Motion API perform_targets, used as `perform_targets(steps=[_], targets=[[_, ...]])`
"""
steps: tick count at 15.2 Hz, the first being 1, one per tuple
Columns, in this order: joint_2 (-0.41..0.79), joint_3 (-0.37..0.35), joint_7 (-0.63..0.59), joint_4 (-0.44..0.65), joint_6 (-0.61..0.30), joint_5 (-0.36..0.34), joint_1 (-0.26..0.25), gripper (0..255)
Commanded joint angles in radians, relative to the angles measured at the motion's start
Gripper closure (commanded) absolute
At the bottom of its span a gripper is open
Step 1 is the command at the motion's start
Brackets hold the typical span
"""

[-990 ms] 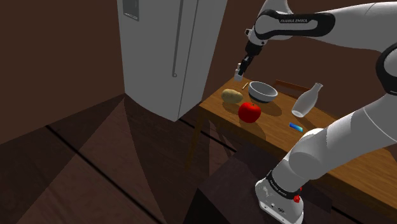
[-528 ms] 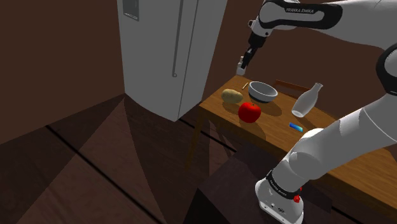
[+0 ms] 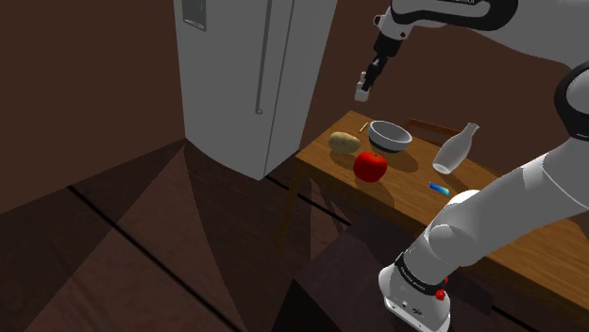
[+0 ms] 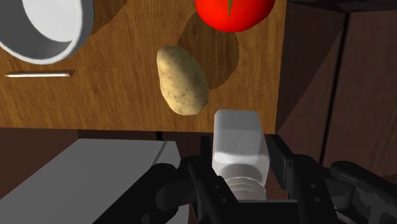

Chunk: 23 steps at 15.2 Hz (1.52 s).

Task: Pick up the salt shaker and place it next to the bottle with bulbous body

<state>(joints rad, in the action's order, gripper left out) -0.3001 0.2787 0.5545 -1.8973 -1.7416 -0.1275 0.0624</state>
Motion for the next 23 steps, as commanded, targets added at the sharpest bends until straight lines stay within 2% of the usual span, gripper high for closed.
perform_targets(steps=[1, 5, 14, 23], targets=[[0.009, -0.001, 0.002, 0.039, 0.030, 0.003, -0.002, 255], [0.023, -0.001, 0.007, 0.101, 0.079, 0.007, -0.003, 255], [-0.137, 0.104, 0.170, -0.020, 0.093, -0.054, 0.070, 255], [-0.225, 0.238, 0.359, -0.048, 0.120, -0.120, 0.138, 255]])
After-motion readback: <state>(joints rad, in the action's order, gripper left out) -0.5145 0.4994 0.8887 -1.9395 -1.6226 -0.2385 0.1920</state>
